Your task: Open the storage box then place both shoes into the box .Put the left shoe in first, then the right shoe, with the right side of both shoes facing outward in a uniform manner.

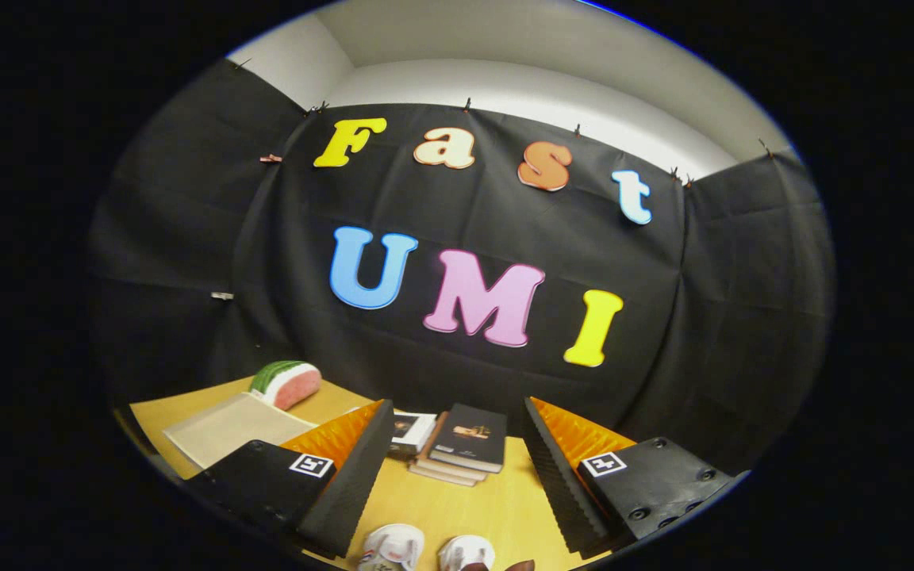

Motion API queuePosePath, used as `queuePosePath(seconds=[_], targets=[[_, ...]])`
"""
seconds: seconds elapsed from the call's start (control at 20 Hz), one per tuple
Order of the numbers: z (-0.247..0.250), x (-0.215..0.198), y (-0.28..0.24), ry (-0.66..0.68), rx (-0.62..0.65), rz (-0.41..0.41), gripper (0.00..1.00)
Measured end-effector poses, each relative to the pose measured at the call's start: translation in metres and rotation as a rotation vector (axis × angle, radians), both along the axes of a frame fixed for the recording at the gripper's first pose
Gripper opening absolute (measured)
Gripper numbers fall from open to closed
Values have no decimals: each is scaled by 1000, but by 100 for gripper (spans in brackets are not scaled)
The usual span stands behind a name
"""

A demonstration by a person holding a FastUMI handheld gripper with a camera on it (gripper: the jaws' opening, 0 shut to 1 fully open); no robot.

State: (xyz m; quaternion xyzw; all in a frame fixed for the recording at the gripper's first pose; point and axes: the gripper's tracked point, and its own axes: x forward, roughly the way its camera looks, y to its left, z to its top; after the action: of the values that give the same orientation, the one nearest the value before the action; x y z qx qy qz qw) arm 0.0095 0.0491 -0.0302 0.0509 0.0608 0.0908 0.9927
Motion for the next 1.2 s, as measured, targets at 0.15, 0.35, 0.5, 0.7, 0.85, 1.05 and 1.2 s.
queuePosePath(seconds=[0.15, 0.35, 0.5, 0.7, 0.85, 1.05, 1.2], targets=[[-20, 4, 23, 82, 56, 103, 97], [-56, -6, 96, 248, 196, 396, 97], [-85, -17, 138, 401, 305, 562, 100], [-124, -22, 178, 644, 519, 629, 98], [-156, -25, 200, 834, 649, 631, 98], [-196, -28, 231, 990, 756, 638, 98], [-209, -36, 248, 1080, 852, 646, 96]])
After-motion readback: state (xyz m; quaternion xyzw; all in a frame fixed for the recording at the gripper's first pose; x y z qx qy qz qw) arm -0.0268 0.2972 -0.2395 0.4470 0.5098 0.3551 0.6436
